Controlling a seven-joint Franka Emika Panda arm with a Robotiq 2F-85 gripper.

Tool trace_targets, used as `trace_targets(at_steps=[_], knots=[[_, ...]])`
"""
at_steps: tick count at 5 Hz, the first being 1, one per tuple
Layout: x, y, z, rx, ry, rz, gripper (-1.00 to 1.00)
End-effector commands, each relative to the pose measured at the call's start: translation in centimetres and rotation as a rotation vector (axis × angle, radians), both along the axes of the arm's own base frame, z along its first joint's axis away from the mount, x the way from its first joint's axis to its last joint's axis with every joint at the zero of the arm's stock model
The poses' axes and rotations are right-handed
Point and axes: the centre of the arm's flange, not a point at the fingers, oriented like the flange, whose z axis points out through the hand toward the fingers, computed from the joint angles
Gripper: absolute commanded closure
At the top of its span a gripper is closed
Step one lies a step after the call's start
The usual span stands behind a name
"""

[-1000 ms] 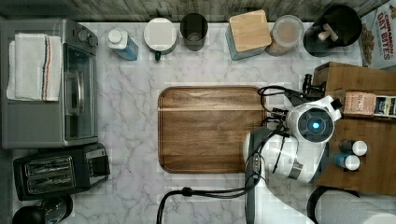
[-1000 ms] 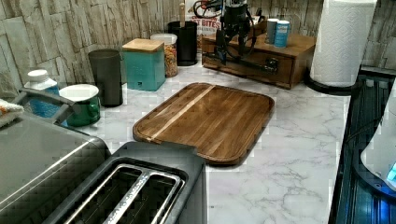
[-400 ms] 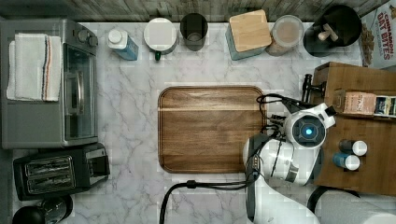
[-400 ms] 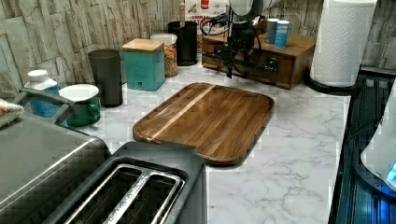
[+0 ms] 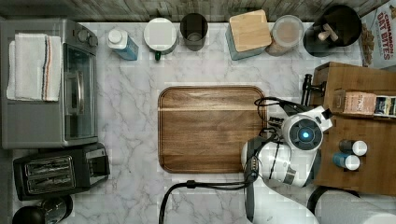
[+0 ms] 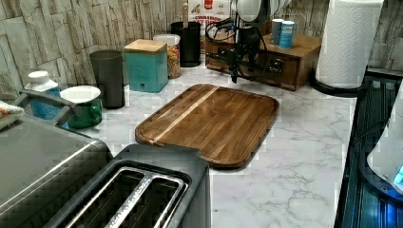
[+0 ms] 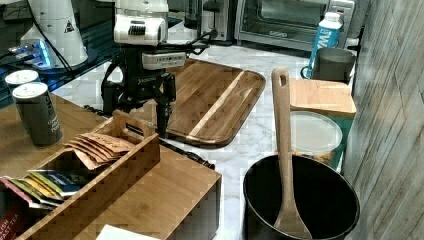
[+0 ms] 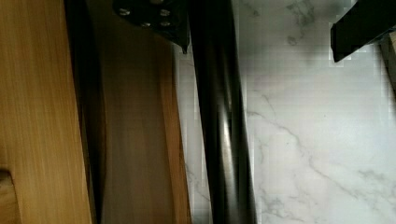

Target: Open the drawer.

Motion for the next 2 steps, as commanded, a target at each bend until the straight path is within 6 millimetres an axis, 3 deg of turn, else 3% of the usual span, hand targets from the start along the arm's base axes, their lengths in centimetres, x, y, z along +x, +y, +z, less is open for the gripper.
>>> trace_targets(at_steps=[1, 2], knots=[[4.6, 6.8, 1.8, 0.065, -0.037, 0.087, -1.0], [4.7, 11.7, 2.4, 0.121, -0.018, 0.109, -1.0]])
